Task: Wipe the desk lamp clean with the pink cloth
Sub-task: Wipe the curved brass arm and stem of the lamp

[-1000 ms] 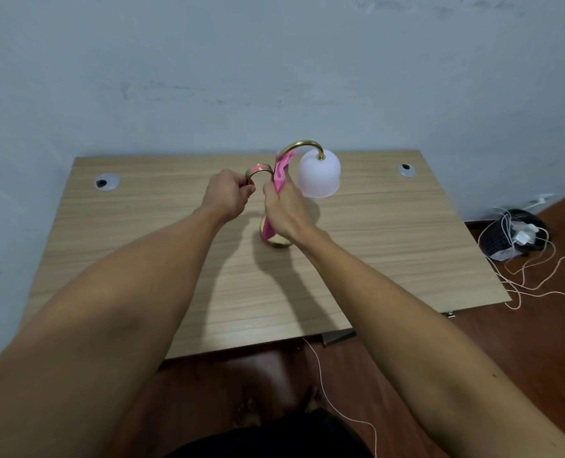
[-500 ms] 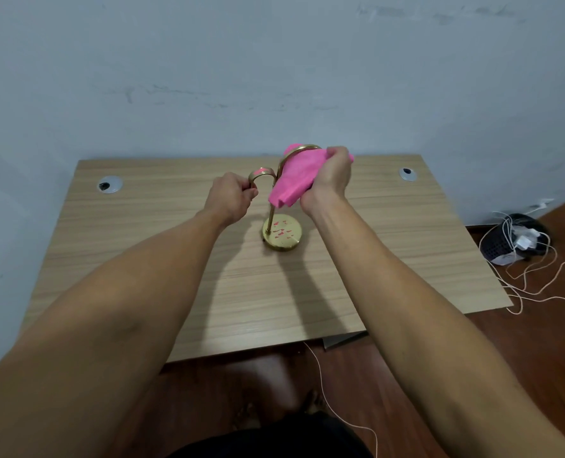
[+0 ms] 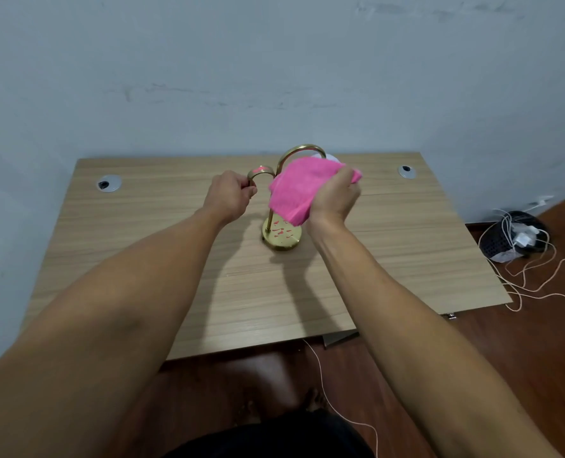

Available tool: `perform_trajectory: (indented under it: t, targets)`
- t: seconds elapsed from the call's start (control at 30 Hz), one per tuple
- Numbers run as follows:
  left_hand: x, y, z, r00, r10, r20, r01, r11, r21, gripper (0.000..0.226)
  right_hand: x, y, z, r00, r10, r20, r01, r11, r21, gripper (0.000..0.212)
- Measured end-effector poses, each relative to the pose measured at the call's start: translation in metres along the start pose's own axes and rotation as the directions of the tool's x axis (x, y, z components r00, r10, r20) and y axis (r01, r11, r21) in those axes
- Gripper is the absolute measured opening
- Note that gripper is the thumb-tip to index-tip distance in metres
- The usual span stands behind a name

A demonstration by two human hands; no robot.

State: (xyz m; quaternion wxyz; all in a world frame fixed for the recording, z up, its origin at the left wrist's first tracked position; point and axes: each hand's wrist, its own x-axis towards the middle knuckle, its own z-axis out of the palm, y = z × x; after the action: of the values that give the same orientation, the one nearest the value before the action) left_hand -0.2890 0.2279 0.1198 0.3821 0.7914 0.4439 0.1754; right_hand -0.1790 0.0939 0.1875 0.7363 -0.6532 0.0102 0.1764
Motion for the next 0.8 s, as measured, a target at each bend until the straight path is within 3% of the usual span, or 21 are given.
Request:
perform_trajectory:
  t: [0.07, 0.13, 0.2, 0.27, 0.37, 0.63, 0.73, 0.8]
  targets:
    - [0.000, 0.000, -0.001, 1.000, -0.001, -0.001, 0.001, 1.000, 0.002, 0.017, -0.004, -0.010, -0.004, 0.978, -0.192, -0.077, 0.197, 0.978, 0.064, 0.030]
    - [0.001, 0.000, -0.001, 1.000, 0.004, -0.004, -0.004, 1.000, 0.010, 0.017, -0.004, -0.011, -0.001, 0.941, -0.337, -0.035, 0.338, 0.941, 0.018, 0.036]
    - [0.000, 0.001, -0.001, 1.000, 0.009, -0.008, -0.009, 1.000, 0.022, 0.017, 0.001, -0.004, 0.003, 0.877, -0.452, 0.160, 0.470, 0.877, -0.097, 0.051]
    - [0.001, 0.000, -0.001, 1.000, 0.008, -0.013, -0.007, 1.000, 0.022, 0.017, 0.007, 0.012, 0.005, 0.749, -0.523, 0.408, 0.629, 0.755, -0.187, 0.063]
    - [0.001, -0.001, -0.001, 1.000, 0.011, -0.008, -0.011, 1.000, 0.018, 0.018, 0.013, 0.039, 0.005, 0.592, -0.486, 0.643, 0.788, 0.516, -0.335, 0.070]
    - [0.003, -0.001, -0.001, 1.000, 0.016, 0.001, -0.016, 1.000, 0.000, 0.017, 0.025, 0.072, -0.004, 0.404, -0.463, 0.789, 0.914, 0.178, -0.364, 0.077]
    - [0.003, -0.002, -0.001, 1.000, 0.019, 0.006, -0.019, 1.000, 0.001, 0.018, 0.024, 0.082, -0.008, 0.348, -0.422, 0.837, 0.938, 0.156, -0.311, 0.078]
    - [0.004, -0.003, -0.001, 1.000, 0.017, 0.009, -0.017, 1.000, -0.002, 0.018, 0.019, 0.087, -0.009, 0.361, -0.386, 0.849, 0.926, 0.251, -0.280, 0.079]
